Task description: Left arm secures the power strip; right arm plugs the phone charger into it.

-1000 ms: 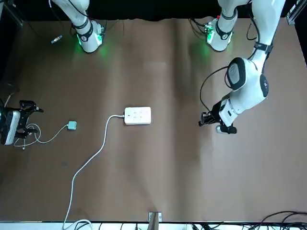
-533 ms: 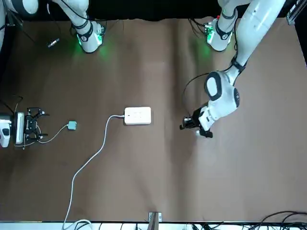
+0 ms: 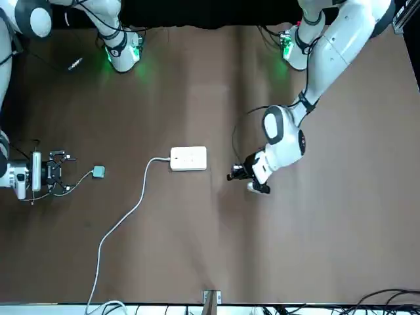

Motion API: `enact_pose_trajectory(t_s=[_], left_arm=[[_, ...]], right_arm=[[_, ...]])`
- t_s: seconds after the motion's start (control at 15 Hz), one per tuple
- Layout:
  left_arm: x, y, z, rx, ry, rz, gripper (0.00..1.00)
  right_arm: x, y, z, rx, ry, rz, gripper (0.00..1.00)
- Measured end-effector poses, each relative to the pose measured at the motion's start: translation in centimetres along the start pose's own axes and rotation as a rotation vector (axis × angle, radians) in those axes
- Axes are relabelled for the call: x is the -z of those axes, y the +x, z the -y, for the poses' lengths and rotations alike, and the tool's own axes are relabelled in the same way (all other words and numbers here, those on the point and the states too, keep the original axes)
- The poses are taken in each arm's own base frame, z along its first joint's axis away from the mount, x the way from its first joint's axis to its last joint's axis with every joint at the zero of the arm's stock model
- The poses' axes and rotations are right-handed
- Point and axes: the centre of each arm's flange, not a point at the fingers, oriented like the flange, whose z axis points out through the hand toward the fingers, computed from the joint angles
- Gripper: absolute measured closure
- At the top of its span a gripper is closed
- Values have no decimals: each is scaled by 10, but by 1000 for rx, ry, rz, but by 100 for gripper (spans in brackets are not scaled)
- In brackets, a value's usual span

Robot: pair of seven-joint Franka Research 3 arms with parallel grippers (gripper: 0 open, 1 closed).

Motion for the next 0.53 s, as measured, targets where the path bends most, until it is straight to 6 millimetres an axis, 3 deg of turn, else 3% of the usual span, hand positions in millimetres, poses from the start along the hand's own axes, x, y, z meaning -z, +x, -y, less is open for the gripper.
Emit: enact_pose_trajectory(t_s=[0.53], left_arm=[[-91,-50,-62,26,-90,77,99]], right_arm=[[-47,-35,-3,170,-3,-190,0]])
